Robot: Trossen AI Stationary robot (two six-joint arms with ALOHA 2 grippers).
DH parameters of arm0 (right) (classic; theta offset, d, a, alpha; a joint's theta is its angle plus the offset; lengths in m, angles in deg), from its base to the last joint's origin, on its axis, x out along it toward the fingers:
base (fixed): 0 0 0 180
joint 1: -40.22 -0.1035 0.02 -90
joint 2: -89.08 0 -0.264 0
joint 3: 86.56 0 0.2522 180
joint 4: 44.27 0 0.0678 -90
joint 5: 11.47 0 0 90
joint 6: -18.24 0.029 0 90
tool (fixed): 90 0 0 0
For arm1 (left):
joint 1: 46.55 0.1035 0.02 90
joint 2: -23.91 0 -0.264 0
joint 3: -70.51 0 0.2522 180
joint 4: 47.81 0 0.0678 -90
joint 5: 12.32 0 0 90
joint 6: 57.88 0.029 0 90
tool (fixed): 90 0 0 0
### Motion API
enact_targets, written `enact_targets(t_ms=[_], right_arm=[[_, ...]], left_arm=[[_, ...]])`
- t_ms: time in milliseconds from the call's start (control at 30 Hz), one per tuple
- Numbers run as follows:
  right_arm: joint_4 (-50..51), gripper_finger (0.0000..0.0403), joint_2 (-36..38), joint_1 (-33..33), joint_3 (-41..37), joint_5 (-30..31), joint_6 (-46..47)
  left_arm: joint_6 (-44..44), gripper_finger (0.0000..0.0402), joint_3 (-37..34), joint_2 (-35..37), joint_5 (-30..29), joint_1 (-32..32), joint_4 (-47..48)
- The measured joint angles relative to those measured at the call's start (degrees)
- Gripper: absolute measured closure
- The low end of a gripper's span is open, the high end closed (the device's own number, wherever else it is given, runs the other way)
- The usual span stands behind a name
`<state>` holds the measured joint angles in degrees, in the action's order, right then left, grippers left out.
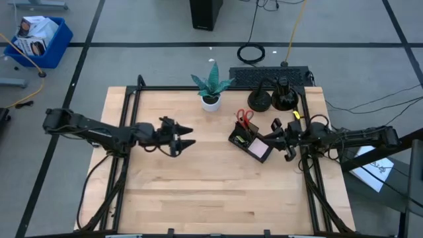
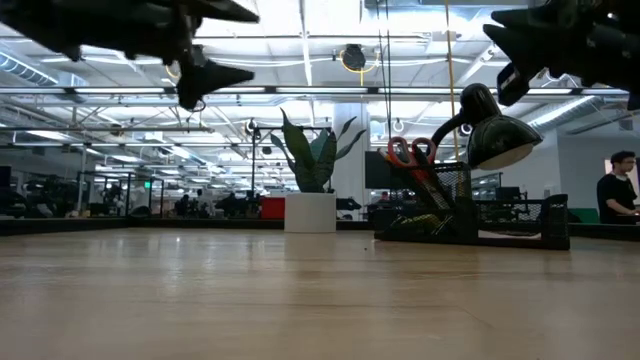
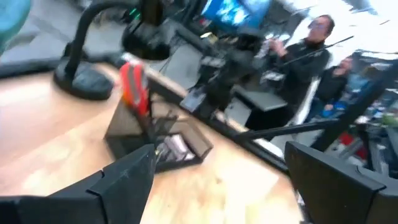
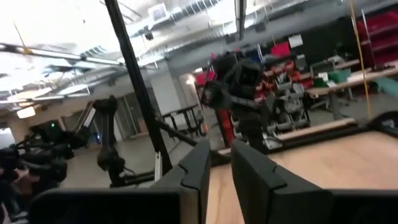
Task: Pick and place office supplies into organizer
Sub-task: Return to Home Position
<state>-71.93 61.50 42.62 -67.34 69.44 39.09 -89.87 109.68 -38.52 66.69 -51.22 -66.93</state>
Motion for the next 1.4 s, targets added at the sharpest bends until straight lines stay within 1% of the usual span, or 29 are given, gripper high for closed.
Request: enact_targets(t_ms=[67,133,200,233,300,400,467,533,633,767,867,1000,1067,1200,1267,1333,1400], right_arm=[[1.44,0.0344,0.1,0.0,-0.19,-0.01,0.69],[1.37,0.0344,0.1,0.0,-1.04,0.12,4.76],[0.1,0.0344,0.08,-0.07,-2.14,-0.08,6.15],[-1.96,0.0344,-0.03,-0.21,-2.94,-0.16,6.06],[-7.38,0.0344,0.11,-0.42,-4.31,-0.43,4.89],[-9.87,0.0344,0.1,-0.38,-4.29,-1.57,2.7],[-9.43,0.0344,0.1,-0.32,-4.33,-1.62,4.1],[-9.36,0.0344,0.15,-0.11,-4.35,-3.27,5.43],[-10.49,0.0344,0.32,-0.21,-4.39,-4.77,4.91],[-9.75,0.0344,1.35,0.34,-4.44,-6.53,3.46],[-8.09,0.0344,1.88,1.14,-4.46,-7.68,3.7],[-8.46,0.0344,2.77,1.71,-4.5,-7.7,3.22],[-8.55,0.0344,3.45,1.98,-4.5,-7.73,2.82],[-8.44,0.0344,4.69,3.11,-4.55,-7.81,2.42],[-8.51,0.0344,5.22,3.91,-4.56,-9.09,2.43],[-8.4,0.0344,5.93,4.94,-4.57,-10.56,2.63],[-8.48,0.0344,6.9,5.99,-4.57,-11.44,3.2]], left_arm=[[1.56,0.004,-2.49,2.46,0.97,-0.11,-0.33],[1.46,0.004,-4.98,4.82,2.77,-0.31,1.73],[-1.4,0.0041,-6.61,6.3,-0.41,-1.67,1.13],[0.12,0.0041,-7.64,6.9,-1.94,-2.54,-0.15],[5.63,0.0043,-9.22,7.56,-1.51,-4.57,-2.9],[8.42,0.0043,-10.82,8.38,-0.77,-5.97,-8.3],[9.0,0.0041,-11.82,8.36,1.36,-5.99,-7.84],[9.28,0.004,-12.72,8.14,4.34,-6.39,-6.63],[10.19,0.0039,-13.91,8.31,4.16,-6.62,-8.9],[12.92,0.0039,-15.78,10.47,5.6,-6.65,-11.24],[13.12,0.0039,-19.28,12.83,6.42,-6.6,-11.9],[13.68,0.0041,-23.42,17.12,6.26,-6.55,-18.27],[13.74,0.0039,-24.82,18.97,5.29,-6.55,-18.08],[14.17,0.0042,-24.83,21.95,5.16,-6.13,-14.12],[14.56,0.0043,-24.85,22.82,5.14,-5.62,-12.96],[15.29,0.0042,-24.85,23.95,5.16,-4.4,-14.23],[15.82,0.004,-24.83,25.68,6.2,-2.7,-13.95]])
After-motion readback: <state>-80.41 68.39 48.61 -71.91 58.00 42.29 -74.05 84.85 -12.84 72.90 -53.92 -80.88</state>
